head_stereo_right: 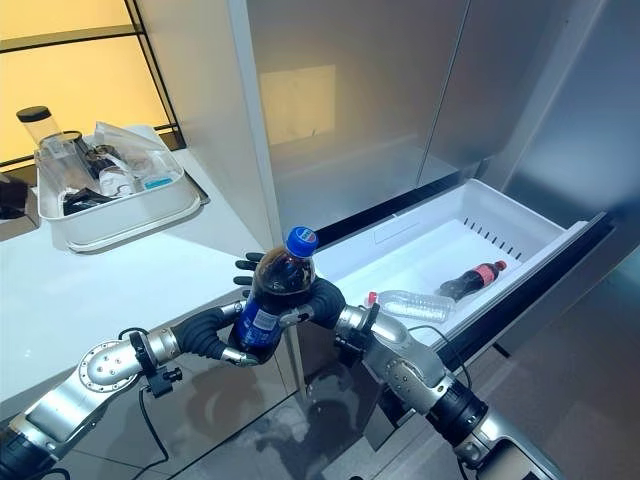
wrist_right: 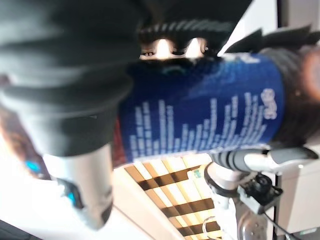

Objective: Take the drinks into the refrigerator

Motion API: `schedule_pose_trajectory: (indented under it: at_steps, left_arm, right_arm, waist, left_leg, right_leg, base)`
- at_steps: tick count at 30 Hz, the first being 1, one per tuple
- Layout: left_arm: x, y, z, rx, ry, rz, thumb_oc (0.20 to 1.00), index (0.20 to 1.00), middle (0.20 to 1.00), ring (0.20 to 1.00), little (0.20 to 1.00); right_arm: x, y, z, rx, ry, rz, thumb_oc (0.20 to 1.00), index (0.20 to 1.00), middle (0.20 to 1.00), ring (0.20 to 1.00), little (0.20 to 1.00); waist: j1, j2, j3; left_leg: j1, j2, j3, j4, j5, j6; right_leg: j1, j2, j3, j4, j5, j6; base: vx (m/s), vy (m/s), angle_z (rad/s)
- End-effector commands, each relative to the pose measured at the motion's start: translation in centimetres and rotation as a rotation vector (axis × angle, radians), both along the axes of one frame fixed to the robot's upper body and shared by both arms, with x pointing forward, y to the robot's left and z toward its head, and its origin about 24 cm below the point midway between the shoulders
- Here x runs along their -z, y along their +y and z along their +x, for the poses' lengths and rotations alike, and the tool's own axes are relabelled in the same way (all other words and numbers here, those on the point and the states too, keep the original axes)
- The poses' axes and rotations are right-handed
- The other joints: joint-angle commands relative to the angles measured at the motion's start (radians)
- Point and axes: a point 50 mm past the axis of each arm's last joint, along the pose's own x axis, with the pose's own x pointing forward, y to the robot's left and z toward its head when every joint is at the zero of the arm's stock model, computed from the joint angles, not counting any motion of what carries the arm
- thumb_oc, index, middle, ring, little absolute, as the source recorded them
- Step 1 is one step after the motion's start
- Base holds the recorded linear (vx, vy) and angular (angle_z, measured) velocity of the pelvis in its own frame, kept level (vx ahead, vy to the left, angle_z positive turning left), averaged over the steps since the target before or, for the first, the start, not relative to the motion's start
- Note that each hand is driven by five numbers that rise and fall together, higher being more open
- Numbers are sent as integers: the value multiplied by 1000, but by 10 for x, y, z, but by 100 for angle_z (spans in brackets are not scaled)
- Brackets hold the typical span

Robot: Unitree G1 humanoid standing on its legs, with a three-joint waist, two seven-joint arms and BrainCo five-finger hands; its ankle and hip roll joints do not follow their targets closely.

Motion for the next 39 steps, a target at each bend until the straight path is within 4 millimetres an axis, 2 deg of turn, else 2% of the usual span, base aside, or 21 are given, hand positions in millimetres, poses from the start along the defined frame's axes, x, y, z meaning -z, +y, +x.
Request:
schedule_pose_trajectory:
  at_steps: [1,8,9,10,17,35,36,37,38,39]
  left_arm:
    - [-48,-28,14,125,-229,-140,200,200,200,200,200]
    - [-45,-28,14,112,-229,-132,200,200,200,200,200]
    - [-44,-28,15,113,-228,-127,200,200,200,200,200]
    - [-44,-28,15,112,-228,-127,200,200,200,200,200]
    - [-45,-27,15,113,-232,-123,200,200,200,200,200]
    - [-43,-27,15,98,-214,-142,200,200,200,200,200]
    - [-41,-27,15,91,-198,-156,454,454,454,454,454]
    - [-41,-27,15,91,-198,-156,865,865,865,865,865]
    - [-40,-25,16,71,-193,-170,1000,1000,1000,1000,1000]
    - [-38,-24,15,60,-180,-185,1000,1000,1000,1000,1000]
  right_arm:
    - [-27,31,-9,-130,-80,96,1000,1000,1000,1000,1000]
    - [-32,40,-19,-212,-52,141,1000,1000,1000,1000,1000]
    - [-35,43,-22,-233,-46,164,529,529,529,529,529]
    - [-37,44,-22,-235,-46,172,200,200,200,200,200]
    - [-43,48,-26,-262,-50,202,200,200,200,200,200]
    - [-41,48,-28,-255,-26,214,200,200,200,200,200]
    - [-40,47,-28,-251,-24,216,200,200,200,200,200]
    - [-40,47,-28,-251,-24,216,200,200,200,200,200]
    - [-41,46,-27,-246,-22,220,200,200,200,200,200]
    - [-42,45,-26,-238,-26,226,200,200,200,200,200]
  waist:
    - [26,-31,-12]
    - [31,-30,-12]
    - [32,-29,-11]
    - [32,-28,-11]
    - [36,-27,-9]
    - [32,-28,-11]
    - [32,-29,-12]
    - [32,-29,-12]
    - [33,-29,-12]
    - [33,-30,-13]
  left_leg:
    - [2,4,-56,1,-46,-11]
    - [2,6,-58,1,-45,-11]
    - [1,6,-59,1,-44,-11]
    - [0,6,-58,1,-44,-12]
    - [-1,6,-58,1,-41,-13]
    - [0,6,-55,1,-42,-11]
    - [0,6,-55,1,-42,-11]
    - [0,6,-55,1,-42,-11]
    - [0,6,-57,1,-42,-11]
    - [0,6,-57,1,-42,-11]
  right_leg:
    - [6,-68,-50,85,-29,97]
    - [6,-69,-52,85,-29,96]
    - [5,-69,-52,86,-28,95]
    - [5,-69,-53,86,-28,95]
    - [3,-69,-53,84,-26,96]
    - [1,-71,-53,88,-24,98]
    - [1,-71,-53,88,-24,98]
    - [1,-71,-53,88,-24,98]
    - [1,-70,-53,88,-24,97]
    - [2,-70,-53,87,-24,97]
  base:
    - [0,0,0]
    - [0,0,0]
    - [0,0,0]
    - [0,0,0]
    - [0,0,0]
    - [0,0,0]
    - [0,0,0]
    - [0,0,0]
    - [0,0,0]
    - [0,0,0]
